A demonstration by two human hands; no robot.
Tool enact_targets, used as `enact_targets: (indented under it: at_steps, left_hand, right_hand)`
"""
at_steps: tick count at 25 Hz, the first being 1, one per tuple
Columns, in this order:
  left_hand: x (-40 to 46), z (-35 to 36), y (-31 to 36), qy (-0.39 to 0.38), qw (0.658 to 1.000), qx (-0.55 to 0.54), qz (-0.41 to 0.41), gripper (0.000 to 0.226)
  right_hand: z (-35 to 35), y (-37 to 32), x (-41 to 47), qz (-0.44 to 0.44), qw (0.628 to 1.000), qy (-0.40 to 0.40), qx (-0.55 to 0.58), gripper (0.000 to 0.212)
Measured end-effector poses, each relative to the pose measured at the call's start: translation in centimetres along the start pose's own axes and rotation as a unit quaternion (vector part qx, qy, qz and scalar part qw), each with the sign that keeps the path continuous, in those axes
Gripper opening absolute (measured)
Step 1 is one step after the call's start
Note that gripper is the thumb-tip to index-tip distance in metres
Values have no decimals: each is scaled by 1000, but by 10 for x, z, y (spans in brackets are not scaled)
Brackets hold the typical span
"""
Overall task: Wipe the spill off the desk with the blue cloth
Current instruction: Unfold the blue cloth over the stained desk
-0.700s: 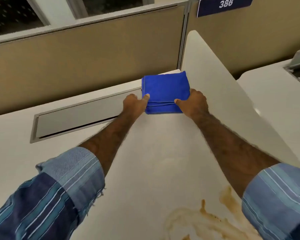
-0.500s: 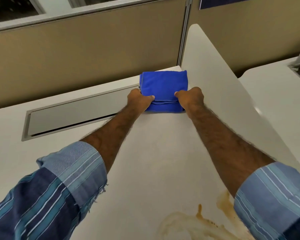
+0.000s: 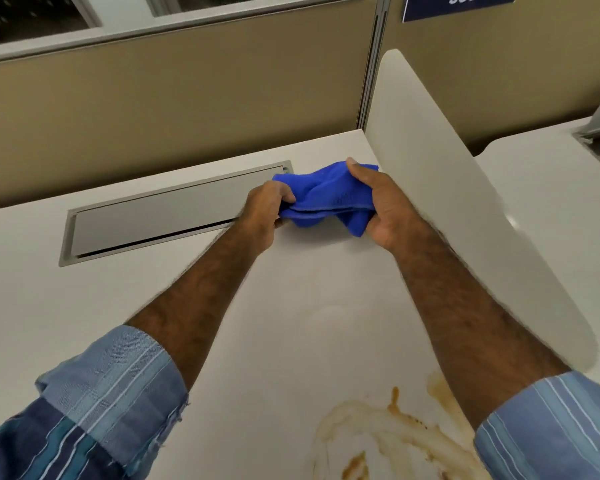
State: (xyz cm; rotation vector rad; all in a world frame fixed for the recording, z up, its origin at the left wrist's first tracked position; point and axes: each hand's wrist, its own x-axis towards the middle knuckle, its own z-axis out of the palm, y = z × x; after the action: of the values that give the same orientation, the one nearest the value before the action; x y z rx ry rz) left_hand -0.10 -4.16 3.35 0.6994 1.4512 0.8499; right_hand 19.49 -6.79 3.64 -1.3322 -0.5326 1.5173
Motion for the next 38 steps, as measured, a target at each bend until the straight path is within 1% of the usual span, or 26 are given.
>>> enact_targets:
  at_steps: [2,4,6,8,12,13,16,17,19,20,21,23,24,25,26,27,29,32,34,36,38]
  left_hand:
    - [-29,-11,-3,-30,999,-33,11,38]
    - [-62,-27,-7,-62,996,-62,28,45]
    - [-92,-44,-12,-99,990,-94,27,43]
    - [-123,-65,-21,-151,980,-124,22,35]
    - [-186,-112,-54,-221,958,-181,17,22]
    - [-203,-124,-64,-238,956,-174,10,27]
    - [-250,-146,-93,-296,950,-100,-28,59]
    - [-266,-151,-102,-323,941,-94,-34,64]
    - [-297,-163,-118,-368,920,-130,-35,65]
    - [-310,-169,-125,-371,914,-157,-38,64]
    - [-323,-176,-132,-358,916,-177,-35,62]
    - [-345,-190,-141,-310,932,-187,-3,54]
    - [-355,-196,-144,-285,940,-184,22,51]
    - [-363,-202,-147,-264,947,-178,49,49]
    - [-370,-209,-151,-243,953,-165,77,47]
    - [-376,-216,-153,-224,958,-139,109,45]
    - [-389,-230,-157,-190,964,-62,177,39]
    - [-402,-248,-164,-129,963,25,237,29]
    - [-408,-256,-172,-125,956,55,260,32]
    - [-413,-260,-180,-134,950,79,270,35]
    - [-415,-260,-190,-143,953,82,256,29]
  right_hand:
    - [-3,2,-22,-18,1000,6,-9,35]
    - [-5,8,-49,-41,999,22,-22,37]
    - [-4,12,-82,-71,997,15,-26,33]
    - [-1,15,-121,-110,993,-13,-34,26]
    - [11,24,-209,-173,978,-54,-102,31]
    - [16,27,-232,-190,974,-70,-106,31]
    - [30,37,-294,-222,961,-114,-115,26]
    - [35,41,-314,-232,956,-126,-130,25]
    - [47,50,-353,-247,943,-149,-166,24]
    - [50,56,-368,-249,938,-158,-185,23]
    - [53,63,-383,-247,934,-162,-201,23]
    - [55,75,-408,-241,931,-157,-225,40]
    - [56,81,-418,-233,933,-151,-231,42]
    - [55,87,-428,-223,936,-139,-234,38]
    - [55,94,-437,-211,940,-123,-240,35]
    - [55,102,-444,-197,943,-106,-245,38]
    - [53,122,-457,-168,950,-69,-254,50]
    - [49,150,-466,-127,948,-33,-289,57]
    - [43,165,-469,-82,960,-22,-267,53]
    - [36,179,-472,-13,973,-55,-224,39]
    - [30,195,-474,27,974,-72,-212,27]
